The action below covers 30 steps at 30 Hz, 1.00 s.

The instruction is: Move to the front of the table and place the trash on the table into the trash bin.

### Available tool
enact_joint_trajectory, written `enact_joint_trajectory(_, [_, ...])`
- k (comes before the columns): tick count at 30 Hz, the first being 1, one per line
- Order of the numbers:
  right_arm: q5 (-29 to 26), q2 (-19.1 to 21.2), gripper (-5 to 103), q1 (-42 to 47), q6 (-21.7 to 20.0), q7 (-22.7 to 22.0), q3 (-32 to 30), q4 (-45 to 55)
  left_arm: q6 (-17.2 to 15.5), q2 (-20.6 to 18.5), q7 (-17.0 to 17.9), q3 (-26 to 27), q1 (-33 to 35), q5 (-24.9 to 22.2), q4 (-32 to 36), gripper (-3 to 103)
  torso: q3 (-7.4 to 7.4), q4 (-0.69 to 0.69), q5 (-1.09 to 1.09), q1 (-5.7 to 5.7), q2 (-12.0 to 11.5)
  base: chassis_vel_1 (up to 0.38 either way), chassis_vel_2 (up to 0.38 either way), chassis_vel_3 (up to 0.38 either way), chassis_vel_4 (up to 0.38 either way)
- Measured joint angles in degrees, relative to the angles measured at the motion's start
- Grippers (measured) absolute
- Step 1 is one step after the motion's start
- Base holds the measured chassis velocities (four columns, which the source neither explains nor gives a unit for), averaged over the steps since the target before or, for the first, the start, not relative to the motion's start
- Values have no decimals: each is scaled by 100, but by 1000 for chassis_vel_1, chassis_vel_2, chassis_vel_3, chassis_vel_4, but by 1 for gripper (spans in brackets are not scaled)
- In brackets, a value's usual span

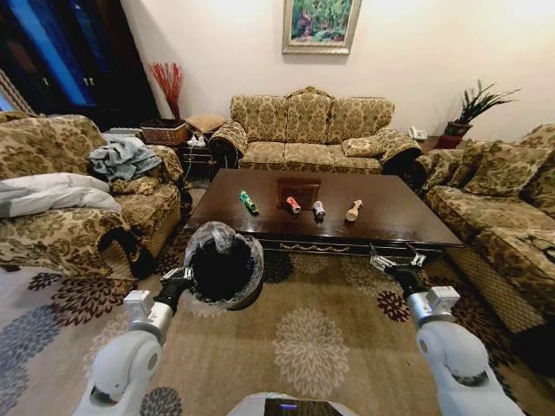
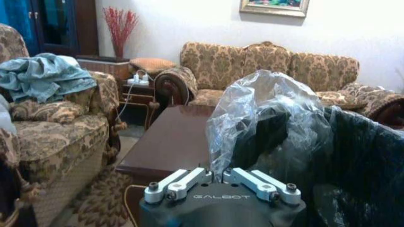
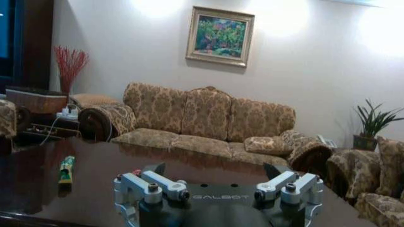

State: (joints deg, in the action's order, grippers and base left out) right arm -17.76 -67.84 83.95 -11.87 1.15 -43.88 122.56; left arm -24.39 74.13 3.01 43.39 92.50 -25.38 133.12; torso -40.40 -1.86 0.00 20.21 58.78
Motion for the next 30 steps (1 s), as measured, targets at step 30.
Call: enact_joint_trajectory(30, [-24, -75, 100, -99, 52, 88, 53, -196, -45, 54, 130, -1, 62, 87, 8, 3, 21, 0, 0, -14, -41, -106, 141, 147, -106])
